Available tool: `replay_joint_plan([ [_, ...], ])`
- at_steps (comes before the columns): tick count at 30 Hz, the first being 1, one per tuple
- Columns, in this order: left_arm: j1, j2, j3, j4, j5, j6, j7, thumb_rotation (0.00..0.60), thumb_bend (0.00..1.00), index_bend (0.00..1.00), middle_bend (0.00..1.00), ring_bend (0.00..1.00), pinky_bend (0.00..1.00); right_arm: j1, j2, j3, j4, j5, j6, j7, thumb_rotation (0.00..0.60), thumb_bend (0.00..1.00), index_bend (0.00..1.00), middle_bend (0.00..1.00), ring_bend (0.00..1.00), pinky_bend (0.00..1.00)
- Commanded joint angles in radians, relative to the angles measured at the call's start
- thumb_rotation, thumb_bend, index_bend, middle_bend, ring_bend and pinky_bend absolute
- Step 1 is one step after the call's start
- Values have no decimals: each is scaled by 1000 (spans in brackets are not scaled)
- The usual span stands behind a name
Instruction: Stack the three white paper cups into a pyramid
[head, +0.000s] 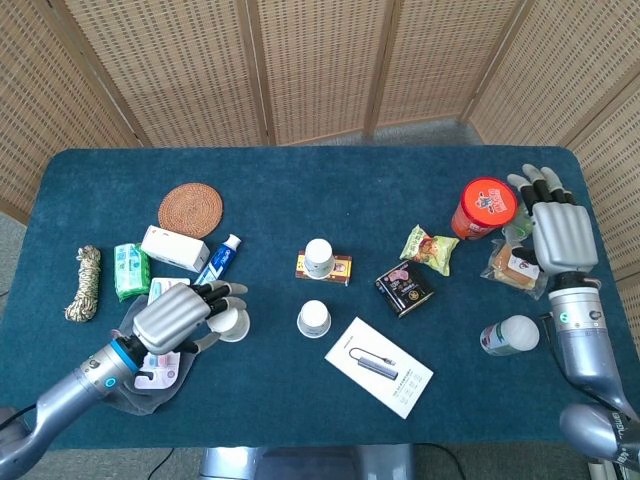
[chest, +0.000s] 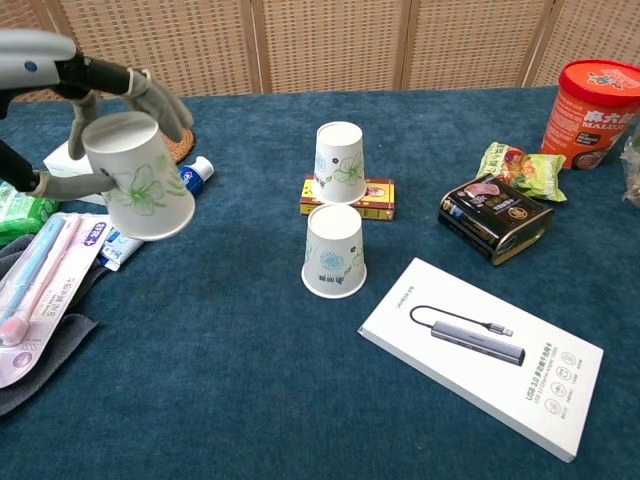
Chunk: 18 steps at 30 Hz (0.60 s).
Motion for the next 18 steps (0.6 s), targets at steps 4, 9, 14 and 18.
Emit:
replay_joint_plan([
  [4,6,-58,-5,85,-21,-46,-24,600,535,469,210,245,544,6,-11,-5,5,7,-2,-11,600,483,152,84,0,233],
  [9,-2,-127,-12,161,-36,-93,-28,600,535,470,208,243,539,9,-17,-6,12,12,-2,-15,600,485,152,84,0,229],
  [14,-9,-187,-26,219,-50,-118,-16,600,536,475,210,243,534,9,-18,-5,18,15,-2,-10,600,484,149,84,0,207],
  [18,-20,-227,-40,252,-67,-144,-18,600,535,478,209,242,529,5,-17,-6,21,12,0,-2,600,484,149,84,0,202],
])
